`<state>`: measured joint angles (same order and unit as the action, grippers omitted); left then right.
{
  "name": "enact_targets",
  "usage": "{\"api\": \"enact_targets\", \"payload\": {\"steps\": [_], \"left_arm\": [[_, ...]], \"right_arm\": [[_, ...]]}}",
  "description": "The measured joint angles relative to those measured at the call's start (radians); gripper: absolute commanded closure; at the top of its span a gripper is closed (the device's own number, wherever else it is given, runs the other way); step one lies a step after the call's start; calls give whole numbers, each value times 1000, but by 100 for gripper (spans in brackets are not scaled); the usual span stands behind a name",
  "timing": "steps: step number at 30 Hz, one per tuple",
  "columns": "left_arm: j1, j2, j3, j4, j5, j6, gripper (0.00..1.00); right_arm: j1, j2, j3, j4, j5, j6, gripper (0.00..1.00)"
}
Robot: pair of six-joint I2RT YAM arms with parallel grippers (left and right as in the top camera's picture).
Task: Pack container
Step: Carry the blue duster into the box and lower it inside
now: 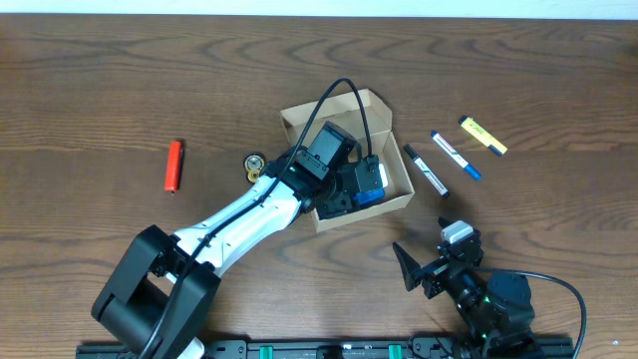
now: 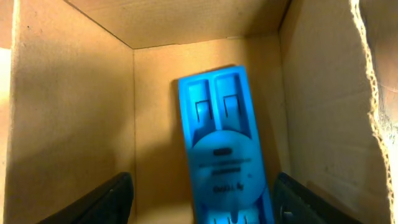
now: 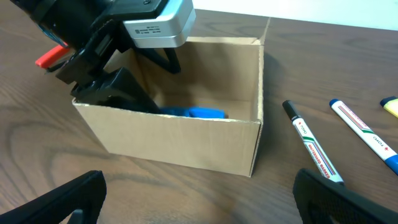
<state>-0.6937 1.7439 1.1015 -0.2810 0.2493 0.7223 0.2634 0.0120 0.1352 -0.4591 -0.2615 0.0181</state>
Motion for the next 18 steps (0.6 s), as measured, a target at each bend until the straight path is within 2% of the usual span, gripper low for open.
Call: {"api": "enact_targets", "payload": {"steps": [9, 13, 18], "left_arm": [[4, 0, 18, -6, -1, -51, 28], [19, -6, 89, -22, -25, -148, 28], [36, -52, 164, -110, -164, -307, 32]], "right_arm": [[0, 0, 0, 0, 0, 0, 1], [0, 0, 0, 0, 0, 0, 1], [0, 0, 0, 0, 0, 0, 1]]}}
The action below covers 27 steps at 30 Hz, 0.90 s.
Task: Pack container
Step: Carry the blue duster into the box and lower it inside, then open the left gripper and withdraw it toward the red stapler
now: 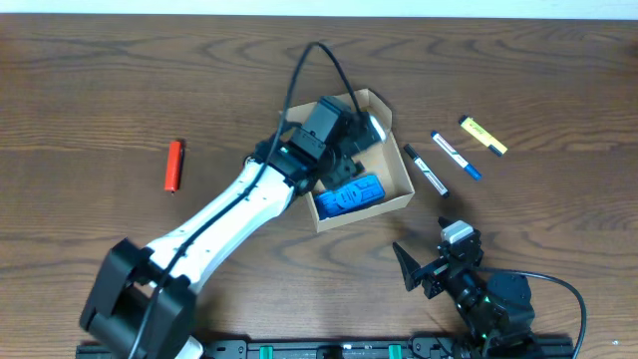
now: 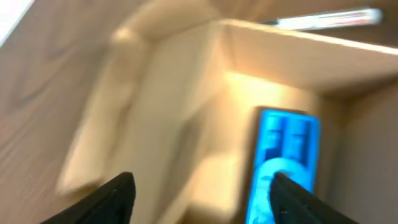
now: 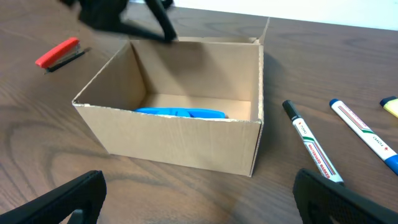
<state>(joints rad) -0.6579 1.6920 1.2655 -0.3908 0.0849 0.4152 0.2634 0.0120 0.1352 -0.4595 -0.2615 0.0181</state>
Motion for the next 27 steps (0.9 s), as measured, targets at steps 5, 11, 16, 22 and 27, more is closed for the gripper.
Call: {"api": "enact_targets", "payload": {"steps": [5, 11, 16, 22, 27], "left_arm": [[6, -39, 14, -132, -179, -227, 32], [31, -39, 15, -253, -222, -488, 32], [34, -39, 15, -283, -185, -585, 31], [34, -22, 15, -335, -151, -649, 44], [34, 45, 15, -335, -132, -660, 47]], "right_arm": [[0, 0, 0, 0, 0, 0, 1], [0, 0, 0, 0, 0, 0, 1], [0, 0, 0, 0, 0, 0, 1], [0, 0, 0, 0, 0, 0, 1], [0, 0, 0, 0, 0, 0, 1]]}}
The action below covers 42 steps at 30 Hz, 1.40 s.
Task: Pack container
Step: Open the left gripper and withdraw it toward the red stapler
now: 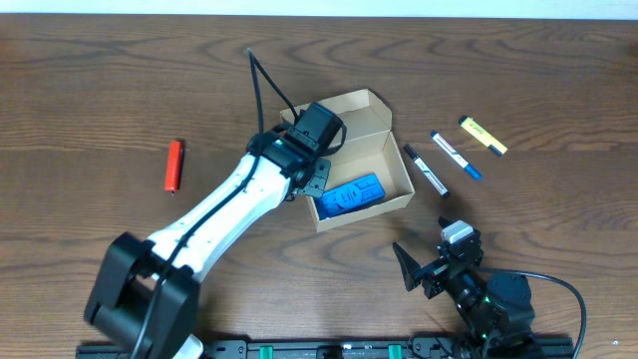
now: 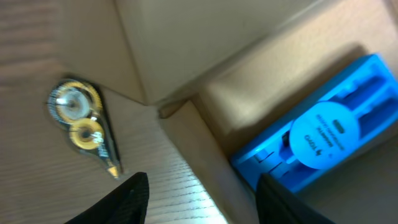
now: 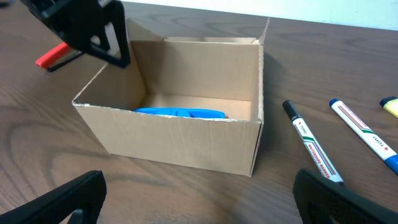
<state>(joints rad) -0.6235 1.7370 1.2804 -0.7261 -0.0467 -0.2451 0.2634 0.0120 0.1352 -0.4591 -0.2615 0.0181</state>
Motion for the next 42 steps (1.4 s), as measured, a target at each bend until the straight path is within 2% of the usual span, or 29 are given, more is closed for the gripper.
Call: {"api": "enact_targets", "payload": {"steps": [2, 5, 10, 21, 32, 35, 42], "left_arm": [[0, 32, 0, 1, 9, -7, 52], [0, 69, 0, 9, 13, -13, 53], [0, 90, 0, 48, -24, -7, 53], [3, 90, 0, 76, -136, 88, 52], [40, 90, 0, 81, -151, 127, 51], [39, 90, 3, 79, -151, 134, 48], [40, 45, 92, 49, -136, 138, 48]], "right_arm": [[0, 0, 0, 0, 0, 0, 1], [0, 0, 0, 0, 0, 0, 1], [0, 0, 0, 0, 0, 0, 1], [0, 0, 0, 0, 0, 0, 1], [0, 0, 0, 0, 0, 0, 1], [0, 0, 0, 0, 0, 0, 1], [0, 0, 0, 0, 0, 0, 1]]}}
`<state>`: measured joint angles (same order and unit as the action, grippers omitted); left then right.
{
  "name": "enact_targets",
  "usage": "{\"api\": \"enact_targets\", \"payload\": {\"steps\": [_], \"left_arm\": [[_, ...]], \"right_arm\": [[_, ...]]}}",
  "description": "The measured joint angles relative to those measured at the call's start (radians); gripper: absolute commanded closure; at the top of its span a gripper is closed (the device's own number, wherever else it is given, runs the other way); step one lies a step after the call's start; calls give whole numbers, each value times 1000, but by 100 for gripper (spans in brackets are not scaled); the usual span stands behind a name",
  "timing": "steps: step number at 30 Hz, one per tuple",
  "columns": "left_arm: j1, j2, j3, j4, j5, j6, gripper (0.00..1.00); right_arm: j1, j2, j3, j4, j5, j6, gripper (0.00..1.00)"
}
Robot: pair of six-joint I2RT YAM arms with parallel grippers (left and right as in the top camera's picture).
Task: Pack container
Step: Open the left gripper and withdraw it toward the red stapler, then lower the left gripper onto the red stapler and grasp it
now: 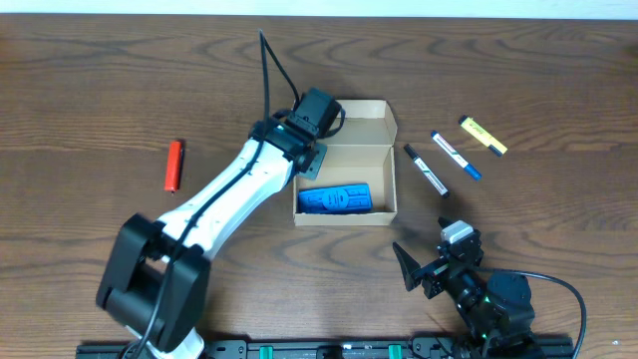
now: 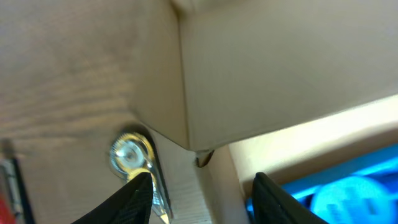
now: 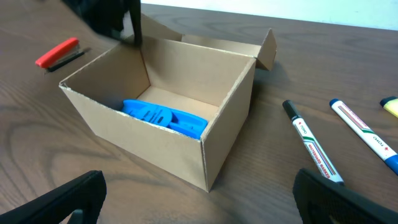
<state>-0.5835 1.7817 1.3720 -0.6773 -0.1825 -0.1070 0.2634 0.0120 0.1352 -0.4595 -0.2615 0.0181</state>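
Note:
An open cardboard box (image 1: 395, 184) sits mid-table, square to the table edges. A blue plastic case (image 1: 336, 199) lies flat on its floor, also visible in the right wrist view (image 3: 165, 116). My left gripper (image 1: 311, 148) is open at the box's upper left. In its own view (image 2: 202, 199) the fingers straddle the box wall (image 2: 267, 81), one finger outside by a correction-tape roller (image 2: 134, 155), the other over the blue case (image 2: 348, 193). My right gripper (image 1: 439, 267) rests open and empty at the near edge (image 3: 199, 199), facing the box (image 3: 143, 143).
A red stapler-like item (image 1: 173, 165) lies far left. A black marker (image 1: 425, 170), a blue-capped marker (image 1: 456, 155) and a yellow highlighter (image 1: 482, 136) lie right of the box. The left arm's cable loops above the box.
The box has turned clockwise, from skewed to square with the table. My left gripper has moved up along the box's left side, still open. The right arm has not moved.
My left gripper was open deep in the box, over the blue case. Then it was higher, above the box. Then it was at the left wall with the tape roller in view. Now it straddles that wall and the box has turned square.

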Motion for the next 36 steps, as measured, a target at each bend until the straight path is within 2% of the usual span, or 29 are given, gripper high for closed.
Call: {"api": "enact_targets", "payload": {"steps": [6, 10, 13, 15, 20, 22, 26, 29, 32, 36], "left_arm": [[50, -132, 32, -10, 8, -5, 48], [186, -180, 37, -53, 16, -27, 48], [306, -178, 37, -72, 10, -29, 43], [377, -173, 37, -74, 2, -23, 43], [494, -148, 37, -79, -1, 1, 42], [531, -128, 37, -79, 0, 20, 37], [584, -77, 34, -80, 18, 83, 21], [600, -40, 17, -79, 26, 119, 16], [606, 0, -1, -82, 34, 145, 13], [623, 58, -5, -82, 70, 188, 14]], "right_arm": [[0, 0, 0, 0, 0, 0, 1], [0, 0, 0, 0, 0, 0, 1], [0, 0, 0, 0, 0, 0, 1], [0, 0, 0, 0, 0, 0, 1], [0, 0, 0, 0, 0, 0, 1], [0, 0, 0, 0, 0, 0, 1], [0, 0, 0, 0, 0, 0, 1], [0, 0, 0, 0, 0, 0, 1], [0, 0, 0, 0, 0, 0, 1], [0, 0, 0, 0, 0, 0, 1]]}}
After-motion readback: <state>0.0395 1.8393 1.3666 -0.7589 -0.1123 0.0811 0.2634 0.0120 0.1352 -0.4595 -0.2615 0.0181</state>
